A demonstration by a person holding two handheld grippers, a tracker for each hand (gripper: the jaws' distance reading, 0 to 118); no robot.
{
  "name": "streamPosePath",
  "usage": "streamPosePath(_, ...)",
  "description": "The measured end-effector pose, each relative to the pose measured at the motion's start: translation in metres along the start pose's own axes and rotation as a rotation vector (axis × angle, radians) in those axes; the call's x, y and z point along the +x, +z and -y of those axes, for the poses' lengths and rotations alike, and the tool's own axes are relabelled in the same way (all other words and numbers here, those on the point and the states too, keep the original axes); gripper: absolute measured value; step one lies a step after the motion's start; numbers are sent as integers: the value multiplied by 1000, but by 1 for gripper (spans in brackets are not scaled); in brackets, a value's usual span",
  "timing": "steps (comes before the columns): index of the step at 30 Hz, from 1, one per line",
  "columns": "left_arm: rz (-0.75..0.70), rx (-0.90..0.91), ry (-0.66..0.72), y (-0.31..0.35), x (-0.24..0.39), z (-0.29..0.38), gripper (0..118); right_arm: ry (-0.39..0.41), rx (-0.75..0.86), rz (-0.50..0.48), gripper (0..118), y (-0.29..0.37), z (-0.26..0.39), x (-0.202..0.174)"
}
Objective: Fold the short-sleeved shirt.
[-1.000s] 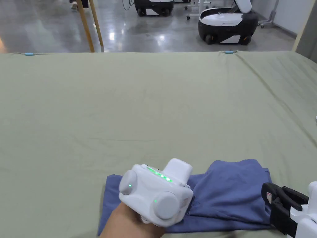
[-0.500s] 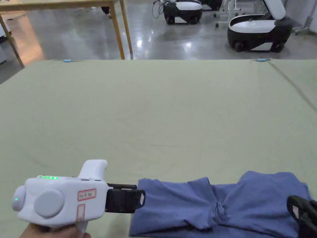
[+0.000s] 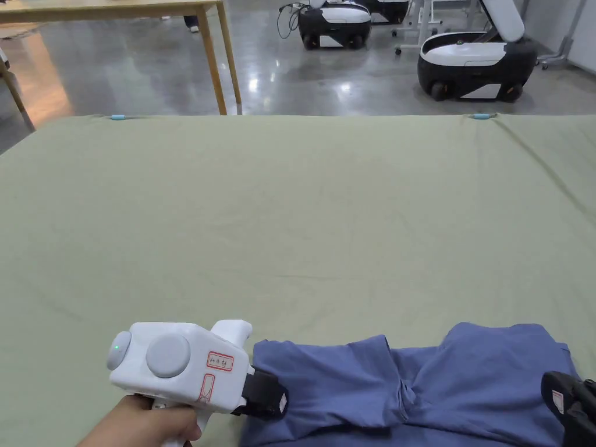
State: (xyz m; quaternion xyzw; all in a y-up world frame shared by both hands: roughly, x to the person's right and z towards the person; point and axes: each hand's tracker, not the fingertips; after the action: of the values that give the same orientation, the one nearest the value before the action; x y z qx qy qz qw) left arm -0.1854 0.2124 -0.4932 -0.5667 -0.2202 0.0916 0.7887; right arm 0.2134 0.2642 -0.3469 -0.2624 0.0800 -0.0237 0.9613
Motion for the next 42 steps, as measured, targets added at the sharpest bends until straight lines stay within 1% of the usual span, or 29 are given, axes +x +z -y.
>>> streamPosePath(1,14,2,5,0,-2,-1,23,0,1,0,1,0,0,0)
streamPosePath(2,39,0,11,-1,-4,-2,14,1,2,0,1,1,0,0)
streamPosePath(4,23,-5,7,-1,-3,-3,11,4,1,2,1,1,0,0)
streamPosePath(7,37,-1,-4,12,-8,-7,10,9,-5,5,1,0,0,0)
streamPosePath(10,45,15,14,38,-28,-12,8,18,-5,11,1,0,-1,1)
streamPosePath(11,27,19,18,48,-36,-13,8,19,-5,11,1,0,-1,1)
streamPosePath(14,-119,26,-7,78,-61,-11,7,18,-6,12,1,-2,-3,1)
streamPosePath(16,-145,22,40,100,-84,-10,8,16,-4,7,1,-3,-3,1)
streamPosePath(18,-216,17,55,120,-104,-4,7,20,-2,2,1,-4,-3,-1)
streamPosePath(21,-262,-5,80,129,-122,5,7,27,-3,-4,1,-7,-2,-4)
streamPosePath(24,-236,9,96,131,-107,12,7,33,-3,-4,1,-8,-2,-7)
streamPosePath(27,-232,51,39,135,-72,5,7,31,-3,-3,1,-8,-3,-6)
streamPosePath(30,-185,82,-59,143,-21,-10,7,28,-3,-2,1,-7,-2,-5)
streamPosePath(34,-91,113,-127,145,38,-33,7,19,3,0,1,-6,-1,-4)
streamPosePath(37,-56,102,-185,126,78,-49,7,15,5,1,1,-6,0,-4)
streamPosePath(42,-10,6,-235,54,125,-66,7,-5,15,7,1,-2,0,1)
